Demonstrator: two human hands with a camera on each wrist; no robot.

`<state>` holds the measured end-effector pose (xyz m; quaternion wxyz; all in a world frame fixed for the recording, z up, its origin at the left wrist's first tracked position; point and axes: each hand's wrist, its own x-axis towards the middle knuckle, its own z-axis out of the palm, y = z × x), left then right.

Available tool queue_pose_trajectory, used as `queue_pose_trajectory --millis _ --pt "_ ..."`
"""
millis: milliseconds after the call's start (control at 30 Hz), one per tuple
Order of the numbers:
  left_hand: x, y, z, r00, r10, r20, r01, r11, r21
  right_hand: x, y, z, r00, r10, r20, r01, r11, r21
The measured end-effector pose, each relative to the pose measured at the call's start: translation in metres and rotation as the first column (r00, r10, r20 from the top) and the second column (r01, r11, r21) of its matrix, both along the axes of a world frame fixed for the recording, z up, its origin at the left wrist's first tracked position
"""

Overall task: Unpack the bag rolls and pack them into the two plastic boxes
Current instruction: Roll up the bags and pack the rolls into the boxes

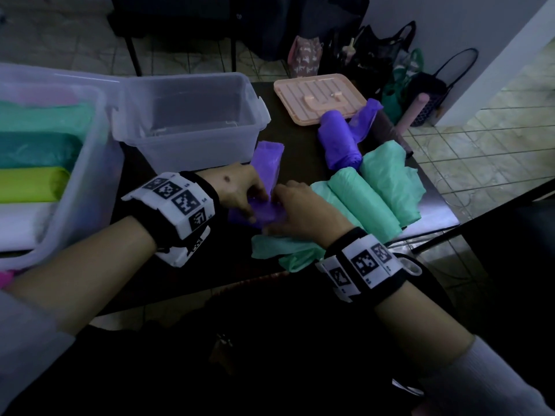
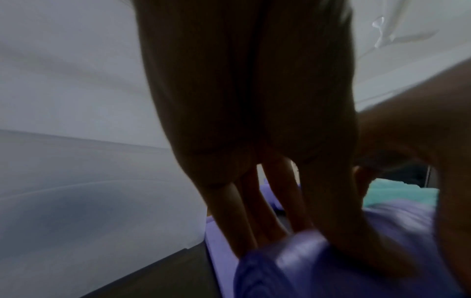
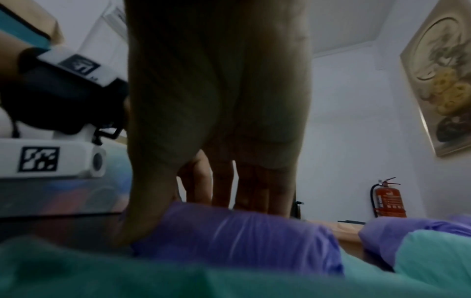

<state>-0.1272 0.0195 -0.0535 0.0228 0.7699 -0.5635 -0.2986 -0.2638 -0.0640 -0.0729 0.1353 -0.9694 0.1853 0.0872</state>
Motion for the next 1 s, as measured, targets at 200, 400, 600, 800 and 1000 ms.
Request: queue_pose_trajectory --millis 200,400,600,800,1000 --pt "-0.002 0.002 0.001 0.999 -0.021 -0.032 0.026 0.987 0.156 -0.002 0.001 0.002 0.996 0.086 -0.010 -0.083 0.987 0.138" --pt "-0.001 0.019 -0.005 0.984 0.048 -0.170 -0.007 0.972 0.233 0.000 0.000 0.010 0.973 0.197 -0.116 -0.165 0.957 0.239" --pt "0.003 0.030 0.003 0.981 0.109 -0.160 -0.091 0.989 0.116 0.010 -0.012 0.004 0.973 0.189 -0.135 -0.128 0.922 0.365" --pt "-0.007 0.034 0.008 0.980 0.195 -0.047 -0.198 0.976 -0.086 0.025 -0.017 0.006 0.959 0.192 -0.210 -0.116 0.937 0.330" --pt "-0.015 0.043 -0.003 0.976 0.218 0.011 -0.217 0.973 -0.074 0.031 -0.015 -0.002 0.998 0.047 -0.045 -0.029 0.940 0.339"
